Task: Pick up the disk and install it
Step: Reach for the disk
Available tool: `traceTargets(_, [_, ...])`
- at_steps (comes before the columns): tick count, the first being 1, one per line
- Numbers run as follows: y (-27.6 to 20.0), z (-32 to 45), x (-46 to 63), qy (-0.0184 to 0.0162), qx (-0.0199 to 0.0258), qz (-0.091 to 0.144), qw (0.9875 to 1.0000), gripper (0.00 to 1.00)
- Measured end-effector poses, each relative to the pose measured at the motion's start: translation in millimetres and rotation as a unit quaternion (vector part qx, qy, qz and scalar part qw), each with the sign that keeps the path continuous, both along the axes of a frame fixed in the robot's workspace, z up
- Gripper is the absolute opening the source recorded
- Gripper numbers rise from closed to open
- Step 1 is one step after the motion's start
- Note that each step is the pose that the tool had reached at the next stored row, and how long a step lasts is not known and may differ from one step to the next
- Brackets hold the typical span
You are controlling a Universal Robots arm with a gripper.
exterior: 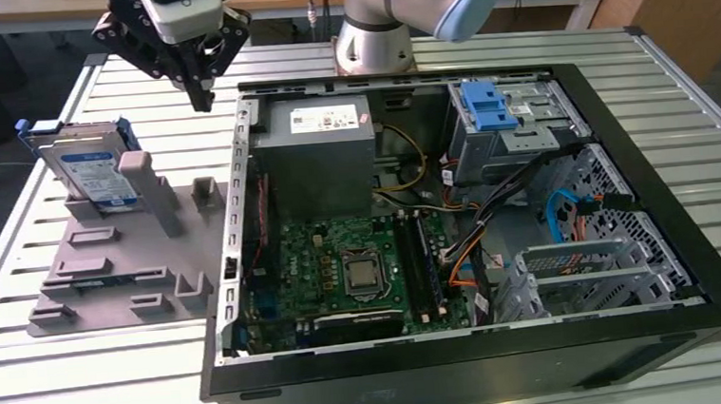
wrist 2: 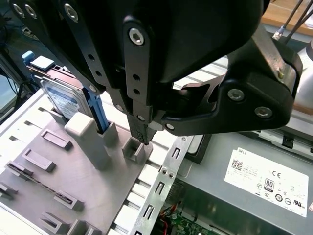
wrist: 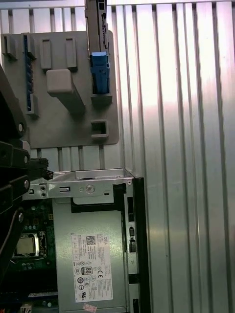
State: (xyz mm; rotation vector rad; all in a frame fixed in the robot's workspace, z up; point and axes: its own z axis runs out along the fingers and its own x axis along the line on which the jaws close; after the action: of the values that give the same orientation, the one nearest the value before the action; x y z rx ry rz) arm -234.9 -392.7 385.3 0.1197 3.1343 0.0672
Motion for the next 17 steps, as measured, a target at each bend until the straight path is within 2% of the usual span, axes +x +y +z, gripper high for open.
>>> traceTargets(17, [2.1, -3.1, -7.6, 0.0102, 0.0, 0.0, 0.9999, 0.11])
